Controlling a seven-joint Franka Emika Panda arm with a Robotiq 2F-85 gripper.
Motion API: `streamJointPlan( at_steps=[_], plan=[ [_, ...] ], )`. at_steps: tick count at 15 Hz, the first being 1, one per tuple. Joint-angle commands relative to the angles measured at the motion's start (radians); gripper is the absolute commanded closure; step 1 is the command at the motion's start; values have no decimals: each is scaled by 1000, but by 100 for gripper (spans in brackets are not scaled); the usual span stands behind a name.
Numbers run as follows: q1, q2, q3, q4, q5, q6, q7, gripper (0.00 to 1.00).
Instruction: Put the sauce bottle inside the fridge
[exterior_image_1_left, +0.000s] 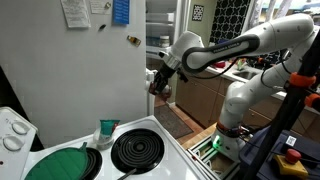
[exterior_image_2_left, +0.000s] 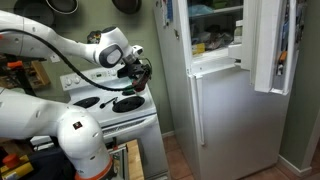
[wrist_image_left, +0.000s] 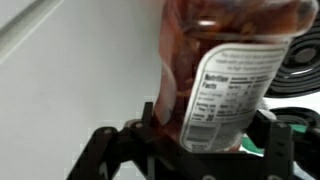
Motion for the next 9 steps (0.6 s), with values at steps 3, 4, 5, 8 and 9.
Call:
streamJointPlan(
  at_steps=[3,4,5,8,9],
  plan=[
    [-13,-57,-76,-9,-122,29,136,40],
    [-27,-73,-85,-8,-151,28,145,15],
    [-92,-96,-26,-2,-63,-1,81,15],
    [-38,-70,-58,-5,-92,4,107,15],
    [-34,-66,-60,-5,-94,5,108,15]
  ],
)
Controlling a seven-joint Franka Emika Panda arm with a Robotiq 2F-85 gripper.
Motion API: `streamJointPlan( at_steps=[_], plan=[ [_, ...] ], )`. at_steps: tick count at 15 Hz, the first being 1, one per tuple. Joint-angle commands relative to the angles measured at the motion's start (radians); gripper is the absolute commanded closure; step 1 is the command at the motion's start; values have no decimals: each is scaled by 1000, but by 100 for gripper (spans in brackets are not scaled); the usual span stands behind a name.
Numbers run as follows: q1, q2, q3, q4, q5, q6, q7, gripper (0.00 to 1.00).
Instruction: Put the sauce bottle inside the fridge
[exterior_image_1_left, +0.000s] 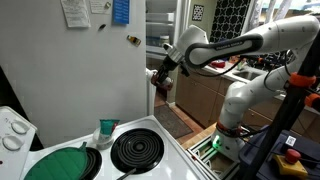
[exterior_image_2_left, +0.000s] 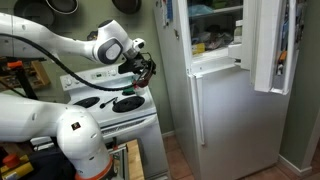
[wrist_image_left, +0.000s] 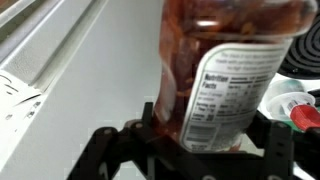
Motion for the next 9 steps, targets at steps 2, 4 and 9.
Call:
streamJointPlan(
  at_steps=[2,4,9],
  plan=[
    [-59,-20,21,0,-9,28,63,40],
    [-120,-38,17,3,-18,57,117,40],
    [-178,-52,-86,7,-251,154,369,40]
  ],
)
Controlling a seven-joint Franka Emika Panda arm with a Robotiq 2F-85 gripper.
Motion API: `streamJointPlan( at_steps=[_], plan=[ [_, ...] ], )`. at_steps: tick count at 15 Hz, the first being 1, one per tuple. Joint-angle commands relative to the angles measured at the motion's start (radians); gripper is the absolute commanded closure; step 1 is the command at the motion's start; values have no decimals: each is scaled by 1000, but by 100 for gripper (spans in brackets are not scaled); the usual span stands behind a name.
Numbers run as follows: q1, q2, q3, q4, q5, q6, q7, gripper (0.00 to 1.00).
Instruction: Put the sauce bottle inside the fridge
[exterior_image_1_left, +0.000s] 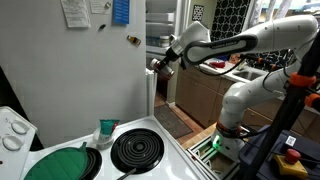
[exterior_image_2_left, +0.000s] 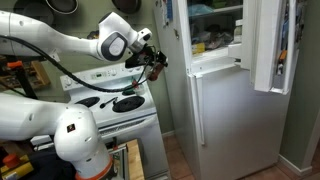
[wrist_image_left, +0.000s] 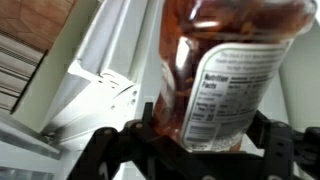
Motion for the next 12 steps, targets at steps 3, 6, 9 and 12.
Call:
streamJointPlan(
  at_steps=[3,6,9,12],
  plan=[
    [-136,-68,-31,-1,-167,57,239,40],
    [-215,-99,-32,1,-201,91,337,40],
    [-188,-72,-53,12,-209,74,320,15],
    [-193,-79,-52,12,-208,74,328,15]
  ],
)
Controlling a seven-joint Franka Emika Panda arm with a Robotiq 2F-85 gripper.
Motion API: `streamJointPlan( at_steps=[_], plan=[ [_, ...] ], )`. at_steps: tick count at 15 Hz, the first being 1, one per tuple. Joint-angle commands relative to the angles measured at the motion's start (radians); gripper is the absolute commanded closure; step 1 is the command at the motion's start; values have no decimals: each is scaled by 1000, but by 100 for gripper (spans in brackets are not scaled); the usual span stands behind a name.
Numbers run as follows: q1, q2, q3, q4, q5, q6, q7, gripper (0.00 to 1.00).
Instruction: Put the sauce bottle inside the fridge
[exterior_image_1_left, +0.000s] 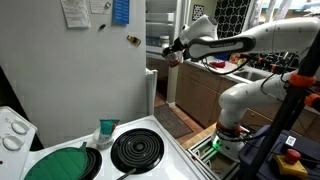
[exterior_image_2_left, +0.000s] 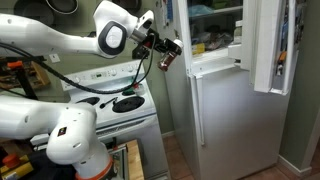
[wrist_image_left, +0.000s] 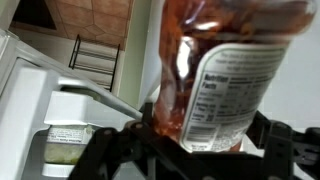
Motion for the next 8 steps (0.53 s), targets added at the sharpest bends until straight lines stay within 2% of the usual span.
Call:
streamJointPlan(
  at_steps=[1,2,3,8],
  plan=[
    [17,4,-17,1,-36,-1,26,15],
    [17,4,-17,1,-36,-1,27,15],
    [17,4,-17,1,-36,-1,27,40],
    [-125,20,-7,59,-123,135,36,40]
  ],
)
